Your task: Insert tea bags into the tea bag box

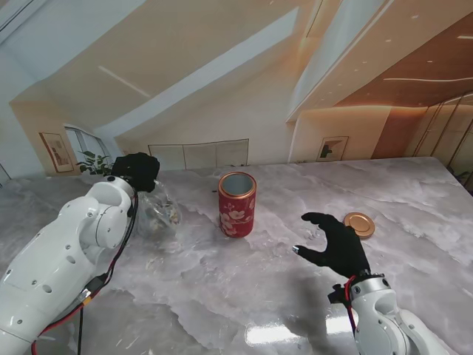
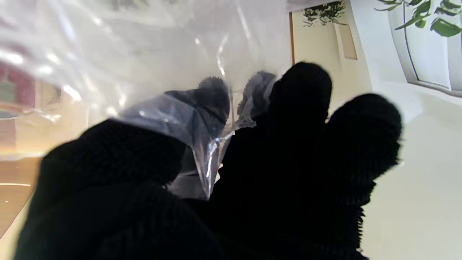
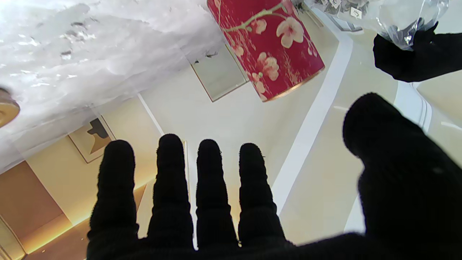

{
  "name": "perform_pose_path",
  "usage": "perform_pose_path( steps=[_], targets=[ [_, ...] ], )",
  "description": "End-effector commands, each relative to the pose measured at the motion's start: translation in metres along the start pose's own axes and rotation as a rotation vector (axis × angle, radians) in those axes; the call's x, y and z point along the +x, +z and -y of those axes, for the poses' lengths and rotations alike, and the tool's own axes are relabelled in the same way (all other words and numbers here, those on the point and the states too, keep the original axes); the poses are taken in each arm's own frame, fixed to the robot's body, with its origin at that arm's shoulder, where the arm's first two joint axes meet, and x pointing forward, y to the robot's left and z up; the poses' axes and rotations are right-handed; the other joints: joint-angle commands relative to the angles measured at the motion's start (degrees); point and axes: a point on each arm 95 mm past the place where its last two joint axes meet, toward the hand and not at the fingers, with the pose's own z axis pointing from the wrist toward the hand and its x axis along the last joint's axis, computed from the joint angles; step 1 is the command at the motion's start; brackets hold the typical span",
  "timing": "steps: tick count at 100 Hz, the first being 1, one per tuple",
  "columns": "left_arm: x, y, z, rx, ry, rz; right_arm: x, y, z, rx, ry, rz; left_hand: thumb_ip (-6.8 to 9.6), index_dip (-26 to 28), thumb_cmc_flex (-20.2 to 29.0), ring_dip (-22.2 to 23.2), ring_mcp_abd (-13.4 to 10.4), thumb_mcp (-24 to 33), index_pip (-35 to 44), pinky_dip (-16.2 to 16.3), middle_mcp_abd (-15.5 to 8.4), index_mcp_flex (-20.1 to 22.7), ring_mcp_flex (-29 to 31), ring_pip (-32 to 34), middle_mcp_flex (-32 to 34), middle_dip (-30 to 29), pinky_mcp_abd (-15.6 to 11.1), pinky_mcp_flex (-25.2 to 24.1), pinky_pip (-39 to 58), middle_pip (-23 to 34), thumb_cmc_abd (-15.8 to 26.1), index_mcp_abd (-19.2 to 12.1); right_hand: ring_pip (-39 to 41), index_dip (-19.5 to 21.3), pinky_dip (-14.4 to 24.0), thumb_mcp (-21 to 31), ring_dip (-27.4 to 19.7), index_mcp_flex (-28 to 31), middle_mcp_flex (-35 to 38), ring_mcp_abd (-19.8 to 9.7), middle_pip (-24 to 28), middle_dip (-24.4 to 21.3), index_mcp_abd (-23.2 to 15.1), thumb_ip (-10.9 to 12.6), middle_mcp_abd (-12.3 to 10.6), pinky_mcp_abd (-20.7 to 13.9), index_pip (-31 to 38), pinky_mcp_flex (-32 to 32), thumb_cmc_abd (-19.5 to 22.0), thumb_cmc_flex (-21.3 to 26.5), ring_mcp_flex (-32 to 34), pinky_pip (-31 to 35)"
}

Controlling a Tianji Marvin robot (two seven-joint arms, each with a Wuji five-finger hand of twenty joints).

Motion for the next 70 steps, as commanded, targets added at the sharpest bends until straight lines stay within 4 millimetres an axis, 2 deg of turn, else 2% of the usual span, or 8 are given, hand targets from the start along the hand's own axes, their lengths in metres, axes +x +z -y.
perform_pose_path(
  steps=[1, 17, 20, 22, 23, 26, 33, 70],
  targets=[
    [0.003, -0.002, 0.008, 0.011, 0.004, -0.018, 0.004, 0.002, -0.002, -0.010, 0.018, -0.028, 2.32, 1.06, 3.10, -0.48, 0.98, 2.45, 1.96, -0.68, 1.92, 1.44, 1.71, 1.25, 3.74, 0.05, -4.15, 2.03, 3.36, 0.60, -2.73, 0.46, 1.67, 0.61, 2.36, -1.33, 1.15, 1.95, 1.03, -1.71, 1.14, 1.07, -0.83, 0.93, -1.00, -1.88, 1.29, 0.99, 0.76, 1.19, 2.60, 2.27],
    [0.006, -0.006, 0.016, 0.034, -0.001, -0.033, 0.014, 0.007, -0.015, -0.063, 0.072, -0.116, 2.89, 1.14, 2.86, -0.69, 0.91, 2.62, 2.02, -0.52, 2.08, 1.51, 1.95, 1.57, 3.87, -0.06, -4.20, 2.11, 3.80, 1.01, -2.93, 0.63, 4.95, 1.09, 3.88, -2.83, 2.70, 4.17, 3.47, -2.67, 2.40, 1.61, -2.18, 1.90, -1.87, -3.55, 2.13, 5.02, -0.03, 4.88, 5.05, 4.25],
    [0.006, -0.007, 0.017, 0.038, -0.002, -0.036, 0.016, 0.009, -0.018, -0.072, 0.078, -0.136, 2.99, 1.16, 2.82, -0.72, 0.89, 2.66, 2.04, -0.49, 2.19, 1.52, 2.04, 1.65, 3.88, -0.09, -4.23, 2.11, 3.87, 1.07, -2.96, 0.67, 5.31, 1.18, 4.28, 0.33, 2.89, 4.41, 3.81, -2.79, 2.42, 1.67, -2.37, 2.82, -2.00, -3.78, 2.26, 5.55, -1.03, 3.96, 5.38, 4.41],
    [0.007, -0.007, 0.018, 0.039, -0.003, -0.037, 0.019, 0.010, -0.020, -0.078, 0.081, -0.149, 3.07, 1.18, 2.85, -0.74, 0.95, 2.69, 2.05, -0.46, 2.26, 1.53, 2.08, 1.70, 3.89, -0.11, -4.22, 2.14, 3.95, 1.12, -3.02, 0.81, 5.34, 1.21, 4.50, 3.03, 2.90, 4.57, 4.01, -2.81, 2.43, 1.71, -2.48, 2.58, -2.07, -3.81, 2.30, 5.83, -1.66, 3.24, 5.59, 4.41],
    [0.007, -0.007, 0.019, 0.039, -0.003, -0.038, 0.020, 0.010, -0.021, -0.080, 0.083, -0.157, 3.13, 1.19, 2.82, -0.75, 0.92, 2.71, 2.05, -0.45, 2.28, 1.53, 2.11, 1.74, 3.90, -0.13, -4.23, 2.15, 3.99, 1.17, -3.04, 0.78, 5.35, 1.23, 4.68, 5.49, 2.91, 4.71, 4.21, -2.80, 2.46, 1.76, -2.52, 0.62, -2.11, -3.81, 2.35, 6.01, -1.87, 2.85, 5.64, 4.39],
    [0.008, -0.008, 0.020, 0.038, -0.003, -0.039, 0.023, 0.012, -0.024, -0.088, 0.086, -0.175, 3.28, 1.23, 2.77, -0.80, 0.89, 2.74, 2.09, -0.39, 2.19, 1.58, 2.18, 1.84, 3.94, -0.15, -4.30, 2.18, 4.13, 1.29, -3.09, 0.83, 5.50, 1.28, 4.89, 8.51, 2.95, 4.94, 4.52, -2.95, 2.48, 1.80, -2.70, -1.47, -2.20, -3.94, 2.46, 6.54, -2.19, 2.52, 6.12, 4.49],
    [0.011, -0.010, 0.022, 0.039, -0.004, -0.042, 0.031, 0.015, -0.029, -0.100, 0.098, -0.219, 4.00, 1.35, 2.48, -0.94, 0.82, 3.03, 2.23, -0.16, 2.38, 1.74, 2.54, 2.30, 4.09, -0.33, -4.67, 2.25, 4.73, 1.78, -3.31, 0.86, 5.60, 1.34, 5.03, 11.00, 2.96, 5.24, 5.24, -3.05, 2.41, 1.77, -2.86, -2.85, -2.47, -4.29, 2.61, 7.76, -2.94, 2.38, 6.86, 4.77],
    [0.027, -0.016, 0.038, 0.031, 0.035, -0.078, 0.076, 0.026, -0.026, -0.056, 0.191, -0.386, 7.23, 2.09, 1.25, -1.13, 0.19, 3.90, 2.94, 1.06, 3.01, 2.14, 4.29, 4.43, 4.58, -0.46, -5.60, 2.85, 7.80, 4.61, -3.90, 1.37, 5.75, 1.37, 5.42, 13.75, 2.85, 6.92, 7.63, -3.13, 2.29, 1.71, -4.50, -3.65, -2.89, -4.11, 2.98, 10.37, -4.95, 3.57, 9.37, 5.52]
  ],
)
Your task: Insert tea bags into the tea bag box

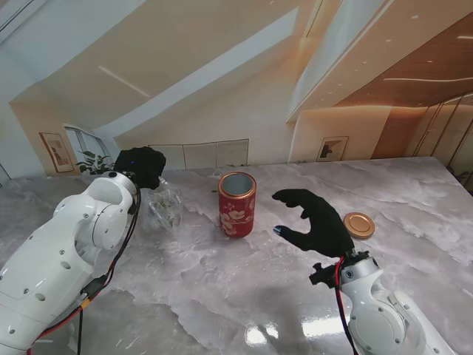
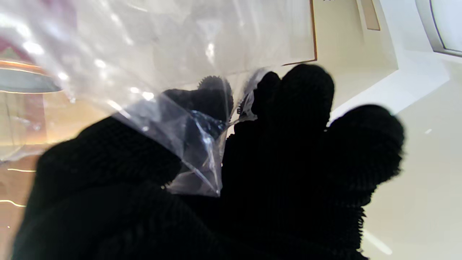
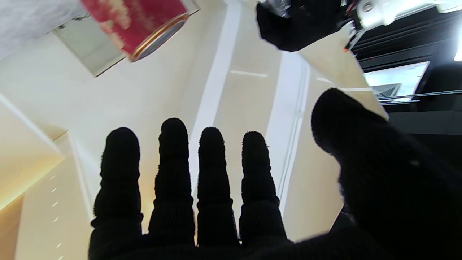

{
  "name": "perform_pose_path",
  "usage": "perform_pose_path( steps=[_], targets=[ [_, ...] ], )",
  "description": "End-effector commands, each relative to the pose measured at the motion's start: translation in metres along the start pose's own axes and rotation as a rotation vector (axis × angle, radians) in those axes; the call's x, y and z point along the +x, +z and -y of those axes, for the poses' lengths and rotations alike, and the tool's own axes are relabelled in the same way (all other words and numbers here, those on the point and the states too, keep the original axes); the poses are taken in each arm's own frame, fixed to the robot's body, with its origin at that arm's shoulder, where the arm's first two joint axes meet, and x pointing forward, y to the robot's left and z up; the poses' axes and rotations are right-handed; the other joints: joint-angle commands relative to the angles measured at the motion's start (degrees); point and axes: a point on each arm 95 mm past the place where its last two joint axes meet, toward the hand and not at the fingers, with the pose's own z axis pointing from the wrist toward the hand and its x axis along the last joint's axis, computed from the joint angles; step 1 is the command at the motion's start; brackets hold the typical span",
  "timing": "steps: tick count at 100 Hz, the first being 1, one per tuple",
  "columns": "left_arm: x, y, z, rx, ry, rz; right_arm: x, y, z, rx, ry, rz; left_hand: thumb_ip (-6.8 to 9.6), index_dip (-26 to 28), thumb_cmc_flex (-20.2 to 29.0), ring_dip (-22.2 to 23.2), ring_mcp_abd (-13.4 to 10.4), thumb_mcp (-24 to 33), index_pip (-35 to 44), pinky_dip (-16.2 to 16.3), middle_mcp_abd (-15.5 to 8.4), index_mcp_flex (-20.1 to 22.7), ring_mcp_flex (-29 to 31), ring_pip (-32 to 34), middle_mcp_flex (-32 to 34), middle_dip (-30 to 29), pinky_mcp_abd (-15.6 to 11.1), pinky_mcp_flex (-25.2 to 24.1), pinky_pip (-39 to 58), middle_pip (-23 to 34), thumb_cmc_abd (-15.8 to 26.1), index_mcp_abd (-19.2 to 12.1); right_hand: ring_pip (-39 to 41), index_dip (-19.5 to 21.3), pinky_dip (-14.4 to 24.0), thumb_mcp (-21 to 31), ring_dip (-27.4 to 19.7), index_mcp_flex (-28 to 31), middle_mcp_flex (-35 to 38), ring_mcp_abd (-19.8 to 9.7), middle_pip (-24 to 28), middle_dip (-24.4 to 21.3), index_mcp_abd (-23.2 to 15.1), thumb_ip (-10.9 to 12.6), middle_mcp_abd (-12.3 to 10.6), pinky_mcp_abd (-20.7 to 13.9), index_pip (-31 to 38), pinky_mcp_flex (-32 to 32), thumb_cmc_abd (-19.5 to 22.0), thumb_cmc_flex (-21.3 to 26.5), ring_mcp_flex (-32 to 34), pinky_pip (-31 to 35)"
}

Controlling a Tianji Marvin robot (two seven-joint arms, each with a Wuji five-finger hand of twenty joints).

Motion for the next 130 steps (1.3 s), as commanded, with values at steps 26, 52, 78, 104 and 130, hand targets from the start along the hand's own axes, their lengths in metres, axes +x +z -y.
perform_pose_path(
  steps=[26, 52, 78, 104, 130],
  targets=[
    [0.021, -0.003, 0.024, -0.002, 0.031, -0.021, 0.034, 0.038, 0.018, 0.118, -0.020, -0.170, 4.02, 1.87, 1.23, -0.32, 0.25, 2.69, 2.14, 1.16, 3.51, 1.41, 3.22, 2.99, 3.45, -0.55, -5.73, 1.97, 5.29, 3.29, -2.36, 1.61, -0.12, 0.73, 2.73, 3.70, 0.05, 3.98, 2.60, -1.55, -0.88, 0.23, -5.02, -1.68, -2.13, -0.88, 1.35, 1.49, -3.14, 1.25, 3.81, 2.08],
    [0.033, -0.001, 0.032, -0.034, 0.027, -0.018, 0.040, 0.074, 0.034, 0.208, -0.077, -0.182, 4.09, 2.18, 1.40, -0.46, 0.30, 2.27, 1.98, 1.20, 3.61, 1.17, 3.03, 3.10, 3.12, -0.63, -5.77, 1.97, 5.36, 3.61, -2.11, 1.73, -0.94, 0.97, 2.66, 5.06, -0.33, 6.34, 2.88, -1.77, -1.64, 0.03, -8.67, -2.28, -2.33, -0.22, 1.50, -0.17, -4.04, 1.57, 3.72, 0.66],
    [0.042, 0.003, 0.035, -0.057, 0.016, -0.020, 0.040, 0.110, 0.047, 0.279, -0.139, -0.154, 4.10, 2.48, 1.60, -0.48, 0.39, 1.92, 1.74, 1.21, 3.81, 1.08, 2.86, 3.36, 2.89, -0.69, -5.75, 1.97, 5.35, 3.81, -1.90, 1.85, -2.11, 1.28, 2.72, 5.50, -0.69, 8.19, 1.23, -1.95, -2.44, -0.16, -12.69, -2.58, -2.65, 0.28, 1.17, -4.22, -4.01, 1.64, 1.33, -1.80],
    [0.045, 0.007, 0.036, -0.074, 0.007, -0.005, 0.042, 0.137, 0.064, 0.329, -0.167, -0.142, 4.14, 2.68, 1.68, -0.52, 0.49, 1.75, 1.50, 1.23, 3.89, 1.07, 2.80, 3.58, 2.77, -0.71, -5.59, 1.97, 5.36, 4.04, -1.86, 2.01, -3.97, 1.14, 2.82, 5.62, -1.29, 6.86, -1.38, -2.26, -3.86, -0.69, -16.81, -2.70, -3.40, 0.73, -0.08, -8.91, -3.12, 1.31, -2.70, -4.77],
    [0.046, 0.008, 0.036, -0.077, -0.005, 0.006, 0.051, 0.148, 0.073, 0.354, -0.177, -0.152, 4.09, 2.85, 1.82, -0.56, 0.48, 1.61, 1.35, 1.28, 4.10, 0.99, 2.72, 3.79, 2.67, -0.71, -5.49, 1.98, 5.43, 4.21, -1.78, 2.17, -4.72, 0.77, 2.79, 6.51, -1.47, 5.38, -3.76, -2.56, -4.50, -0.94, -18.56, -2.50, -3.56, 0.02, -0.35, -11.96, -1.46, 1.25, -5.81, -7.05]
  ],
)
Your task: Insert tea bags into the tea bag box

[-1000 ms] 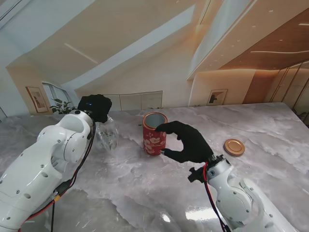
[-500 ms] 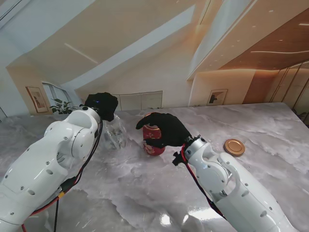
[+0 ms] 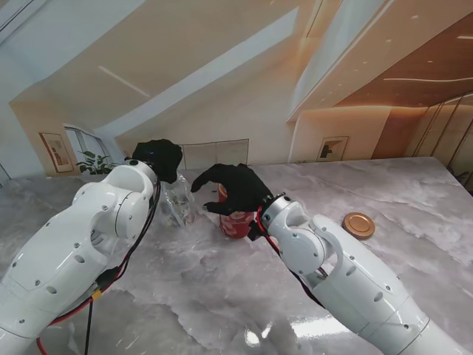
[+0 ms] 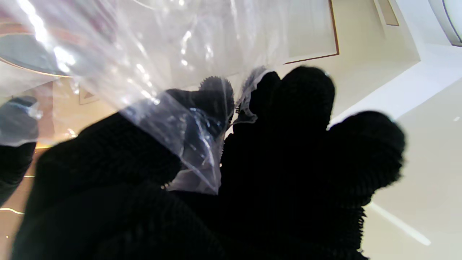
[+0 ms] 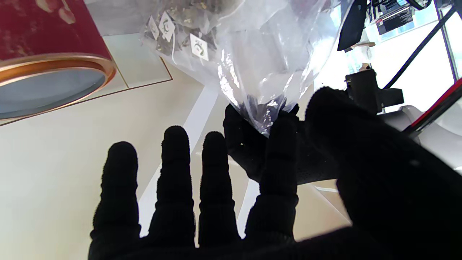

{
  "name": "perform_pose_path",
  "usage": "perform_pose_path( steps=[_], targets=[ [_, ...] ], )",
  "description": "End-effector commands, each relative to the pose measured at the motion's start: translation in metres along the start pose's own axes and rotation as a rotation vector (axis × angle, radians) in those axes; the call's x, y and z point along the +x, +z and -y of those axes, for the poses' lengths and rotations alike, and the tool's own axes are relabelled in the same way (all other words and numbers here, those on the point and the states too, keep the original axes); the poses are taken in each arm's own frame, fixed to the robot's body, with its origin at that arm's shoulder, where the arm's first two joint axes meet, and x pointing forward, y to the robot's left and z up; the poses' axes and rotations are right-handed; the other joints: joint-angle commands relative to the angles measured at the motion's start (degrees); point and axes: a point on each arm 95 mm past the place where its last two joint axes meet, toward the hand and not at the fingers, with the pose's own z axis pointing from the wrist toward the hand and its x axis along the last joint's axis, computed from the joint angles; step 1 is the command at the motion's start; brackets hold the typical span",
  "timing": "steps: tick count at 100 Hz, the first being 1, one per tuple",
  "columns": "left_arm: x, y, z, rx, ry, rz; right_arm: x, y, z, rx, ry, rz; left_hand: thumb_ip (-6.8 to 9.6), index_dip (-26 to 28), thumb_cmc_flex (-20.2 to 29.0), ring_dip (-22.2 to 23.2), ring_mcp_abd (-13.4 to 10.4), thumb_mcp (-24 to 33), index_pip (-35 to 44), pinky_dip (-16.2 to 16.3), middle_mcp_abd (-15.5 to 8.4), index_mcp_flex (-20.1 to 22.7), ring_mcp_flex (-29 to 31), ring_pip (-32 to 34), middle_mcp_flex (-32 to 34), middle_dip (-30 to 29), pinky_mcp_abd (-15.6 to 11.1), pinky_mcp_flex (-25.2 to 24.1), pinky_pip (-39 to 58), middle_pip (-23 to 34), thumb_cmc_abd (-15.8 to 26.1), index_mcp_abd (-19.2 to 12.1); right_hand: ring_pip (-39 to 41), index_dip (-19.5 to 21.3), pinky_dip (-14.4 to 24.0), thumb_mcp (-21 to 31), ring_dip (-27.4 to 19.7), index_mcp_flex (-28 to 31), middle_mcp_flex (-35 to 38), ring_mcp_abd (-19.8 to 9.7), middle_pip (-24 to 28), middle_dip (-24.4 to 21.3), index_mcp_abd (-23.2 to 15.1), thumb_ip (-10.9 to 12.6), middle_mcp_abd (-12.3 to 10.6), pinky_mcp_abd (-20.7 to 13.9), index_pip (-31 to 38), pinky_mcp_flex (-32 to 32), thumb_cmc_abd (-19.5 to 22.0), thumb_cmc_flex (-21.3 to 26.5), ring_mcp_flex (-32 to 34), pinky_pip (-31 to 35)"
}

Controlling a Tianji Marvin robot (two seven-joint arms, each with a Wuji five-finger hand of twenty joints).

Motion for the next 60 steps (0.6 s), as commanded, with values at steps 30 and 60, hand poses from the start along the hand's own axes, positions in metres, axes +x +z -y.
perform_pose_path(
  steps=[30, 60],
  targets=[
    [0.007, 0.003, 0.006, -0.009, -0.029, -0.001, 0.017, 0.011, 0.007, 0.039, -0.012, -0.056, 1.83, 1.13, 2.06, -0.58, 1.06, 1.48, 0.94, 0.72, 4.63, 0.90, 1.58, 2.18, 2.00, -0.15, -5.20, 1.43, 4.08, 2.01, -1.66, 1.55, -1.14, -0.18, 2.29, 3.95, -0.52, -0.52, -3.01, -1.45, -0.71, -0.72, -2.76, -0.63, -1.07, -0.53, -0.14, -1.80, 3.80, 0.83, -3.53, -2.01],
    [0.012, 0.001, 0.010, -0.019, -0.071, -0.008, 0.018, 0.023, 0.016, 0.060, -0.031, -0.028, 1.59, 1.24, 2.19, -0.73, 1.11, 1.23, 0.74, 0.75, 4.75, 0.75, 1.49, 2.24, 1.76, -0.13, -5.33, 1.43, 4.13, 2.12, -1.48, 1.72, -1.21, 0.02, 2.50, 3.88, -0.41, 1.13, -7.45, -1.52, -0.57, -0.67, -1.70, -0.80, -1.03, -0.77, 0.90, -4.40, 5.14, 1.38, -7.35, -3.28]
  ],
)
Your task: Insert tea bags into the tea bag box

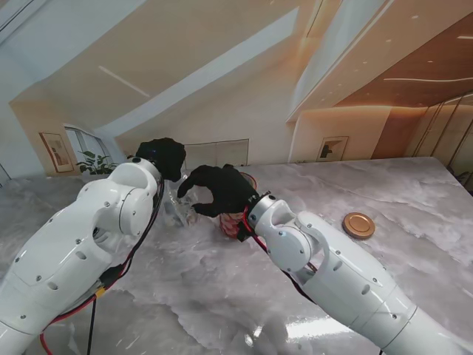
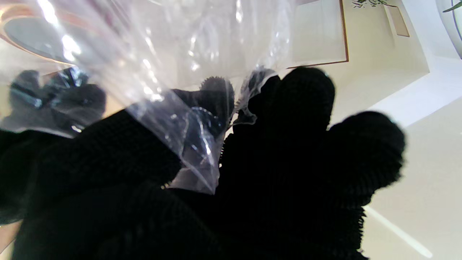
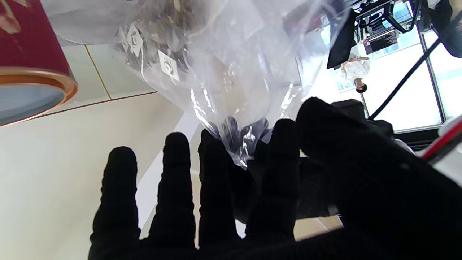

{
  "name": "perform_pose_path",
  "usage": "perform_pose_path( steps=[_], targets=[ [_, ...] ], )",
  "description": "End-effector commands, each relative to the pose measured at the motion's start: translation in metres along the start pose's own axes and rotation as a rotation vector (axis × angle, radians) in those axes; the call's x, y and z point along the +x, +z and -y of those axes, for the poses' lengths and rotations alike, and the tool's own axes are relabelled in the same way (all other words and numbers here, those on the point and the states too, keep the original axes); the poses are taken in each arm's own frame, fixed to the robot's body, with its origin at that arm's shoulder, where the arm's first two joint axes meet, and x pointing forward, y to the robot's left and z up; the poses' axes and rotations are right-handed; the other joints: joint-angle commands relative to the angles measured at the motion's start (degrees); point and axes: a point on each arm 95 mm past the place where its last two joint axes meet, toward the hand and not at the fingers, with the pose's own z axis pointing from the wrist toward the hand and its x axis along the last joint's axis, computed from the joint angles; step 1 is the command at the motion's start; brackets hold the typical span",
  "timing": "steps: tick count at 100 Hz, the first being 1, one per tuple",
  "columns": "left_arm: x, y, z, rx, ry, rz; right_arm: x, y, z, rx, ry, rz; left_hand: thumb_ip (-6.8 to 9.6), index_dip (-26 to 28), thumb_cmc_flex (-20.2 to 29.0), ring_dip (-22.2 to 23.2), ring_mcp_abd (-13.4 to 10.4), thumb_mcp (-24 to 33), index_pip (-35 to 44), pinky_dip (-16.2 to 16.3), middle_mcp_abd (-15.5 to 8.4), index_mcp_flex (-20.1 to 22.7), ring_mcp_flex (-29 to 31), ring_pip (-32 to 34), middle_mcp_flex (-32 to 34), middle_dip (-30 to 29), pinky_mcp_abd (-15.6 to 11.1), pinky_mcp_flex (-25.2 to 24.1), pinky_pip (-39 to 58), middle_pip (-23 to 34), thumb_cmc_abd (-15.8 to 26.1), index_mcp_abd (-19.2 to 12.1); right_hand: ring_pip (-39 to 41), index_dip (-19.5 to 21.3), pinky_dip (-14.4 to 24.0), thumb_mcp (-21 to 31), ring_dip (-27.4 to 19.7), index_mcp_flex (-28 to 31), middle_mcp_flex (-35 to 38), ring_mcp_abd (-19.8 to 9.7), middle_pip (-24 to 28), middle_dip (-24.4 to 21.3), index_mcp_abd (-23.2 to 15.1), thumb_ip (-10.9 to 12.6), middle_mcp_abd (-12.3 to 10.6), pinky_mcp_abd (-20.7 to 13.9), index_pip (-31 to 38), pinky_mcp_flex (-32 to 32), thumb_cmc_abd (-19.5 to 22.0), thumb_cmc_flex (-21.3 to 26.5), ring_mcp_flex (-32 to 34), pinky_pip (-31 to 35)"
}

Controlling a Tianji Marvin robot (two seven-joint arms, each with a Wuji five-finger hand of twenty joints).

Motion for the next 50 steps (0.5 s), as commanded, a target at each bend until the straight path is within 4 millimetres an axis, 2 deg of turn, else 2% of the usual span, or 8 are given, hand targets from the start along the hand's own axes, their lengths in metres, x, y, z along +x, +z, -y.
perform_pose_path(
  steps=[1, 27, 50],
  targets=[
    [0.006, -0.002, 0.005, -0.006, -0.013, -0.013, 0.002, 0.005, 0.005, 0.010, -0.002, 0.010, 1.58, 1.18, 2.19, -0.66, 1.11, 1.21, 0.78, 0.71, 4.72, 0.73, 1.49, 2.02, 1.74, -0.14, -5.33, 1.42, 4.07, 1.61, -1.45, 1.41, 0.66, 0.16, 2.49, 0.97, 0.06, 1.22, -2.32, -0.99, 0.11, -0.64, -0.77, -0.79, -0.98, -0.79, 0.95, -1.29, 1.43, 1.39, -2.56, -0.98],
    [0.005, -0.008, 0.005, -0.005, -0.038, -0.015, -0.005, 0.016, 0.010, 0.018, -0.036, 0.099, 1.59, 1.33, 2.26, -0.67, 1.13, 1.17, 0.64, 0.73, 4.77, 0.73, 1.49, 2.19, 1.84, -0.07, -5.27, 1.43, 4.12, 1.75, -1.41, 1.53, 2.31, 0.70, 2.96, -0.25, 0.84, 1.65, -3.90, -0.47, 2.03, -0.12, 1.42, -0.68, -0.25, -0.77, 1.64, -3.43, 1.83, 1.26, -4.88, -0.52],
    [0.003, -0.013, 0.007, -0.001, -0.074, -0.013, -0.008, 0.022, 0.008, 0.014, -0.085, 0.125, 1.69, 1.45, 2.27, -0.72, 1.12, 1.21, 0.57, 0.80, 4.99, 0.81, 1.56, 2.31, 1.86, -0.01, -5.27, 1.47, 4.27, 1.89, -1.49, 1.59, 2.92, 0.81, 2.93, -1.05, 1.09, -0.10, -4.32, -0.31, 2.77, 0.03, 2.89, -0.69, 0.10, -1.20, 1.46, -4.44, 0.42, 0.97, -5.83, -0.17]
  ],
)
